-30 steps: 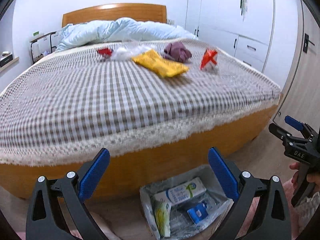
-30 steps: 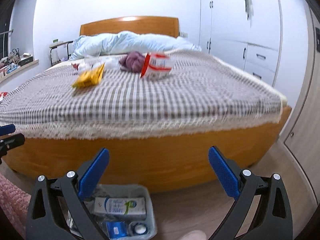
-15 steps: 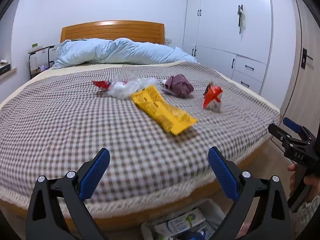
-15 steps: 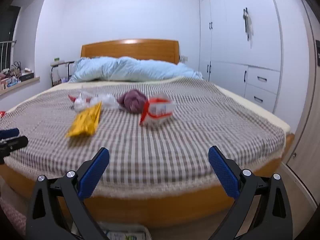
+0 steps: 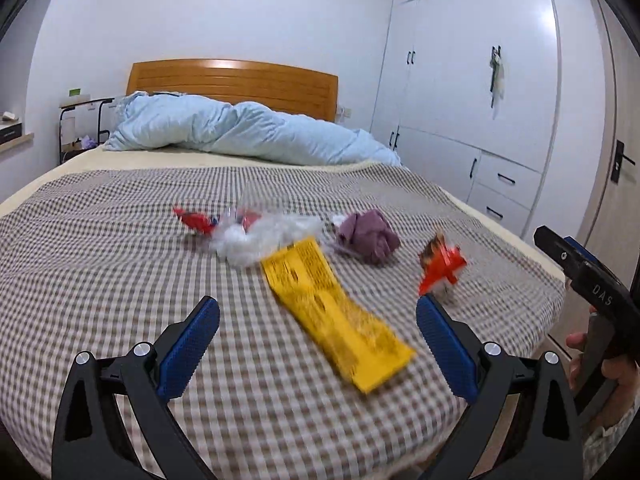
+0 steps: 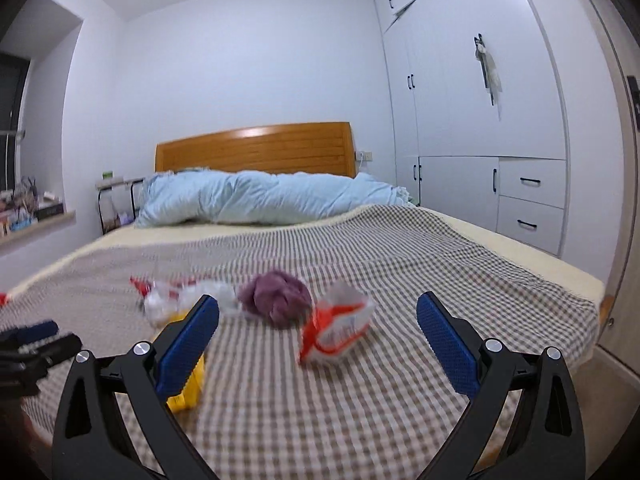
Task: Collect trash
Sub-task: 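Grasp the red-and-white snack bag on the bed with the right tool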
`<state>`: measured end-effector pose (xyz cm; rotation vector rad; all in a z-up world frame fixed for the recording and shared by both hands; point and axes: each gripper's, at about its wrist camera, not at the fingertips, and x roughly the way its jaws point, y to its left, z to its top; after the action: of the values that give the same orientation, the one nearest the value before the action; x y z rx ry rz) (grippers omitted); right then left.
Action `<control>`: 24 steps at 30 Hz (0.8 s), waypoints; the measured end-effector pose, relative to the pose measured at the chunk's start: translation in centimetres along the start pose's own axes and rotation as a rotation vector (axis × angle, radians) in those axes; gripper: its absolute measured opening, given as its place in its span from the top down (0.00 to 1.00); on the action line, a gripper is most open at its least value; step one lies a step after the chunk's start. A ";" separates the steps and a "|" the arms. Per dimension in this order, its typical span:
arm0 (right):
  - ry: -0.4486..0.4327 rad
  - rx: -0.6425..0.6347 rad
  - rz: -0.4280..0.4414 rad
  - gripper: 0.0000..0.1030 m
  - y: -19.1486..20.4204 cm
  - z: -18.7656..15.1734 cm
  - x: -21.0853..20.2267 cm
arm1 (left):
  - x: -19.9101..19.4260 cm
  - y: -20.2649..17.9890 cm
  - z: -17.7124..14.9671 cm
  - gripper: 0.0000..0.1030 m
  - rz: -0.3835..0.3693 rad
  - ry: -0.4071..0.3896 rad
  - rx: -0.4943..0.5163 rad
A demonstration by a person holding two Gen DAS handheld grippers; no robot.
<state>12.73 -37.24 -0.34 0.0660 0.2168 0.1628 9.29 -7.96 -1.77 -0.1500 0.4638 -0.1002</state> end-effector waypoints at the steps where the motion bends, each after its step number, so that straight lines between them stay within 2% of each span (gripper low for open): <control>1: -0.009 0.003 -0.002 0.08 0.1 0.3 0.3 | 0.4 0.1 0.3 0.07 -0.002 0.000 -0.006; 4: -0.037 0.011 -0.029 0.08 0.8 1.4 1.6 | 1.9 0.2 1.5 0.07 -0.013 0.003 -0.028; 11: -0.055 0.054 -0.024 0.08 1.1 2.3 3.9 | 4.6 0.0 3.6 0.07 -0.032 -0.009 -0.037; 15: -0.024 0.055 -0.012 0.08 0.8 1.7 5.1 | 5.6 0.0 3.5 0.07 -0.036 -0.001 -0.017; 19: -0.010 0.062 -0.016 0.08 0.4 1.1 5.4 | 6.5 -0.1 3.2 0.07 -0.052 0.003 -0.041; 24: 0.061 0.052 -0.020 0.08 0.2 0.3 5.7 | 7.5 -0.9 2.7 0.07 -0.065 0.031 -0.042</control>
<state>18.30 -36.15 -1.22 0.1106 0.2824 0.1395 17.15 -9.54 -2.47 -0.2049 0.4926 -0.1563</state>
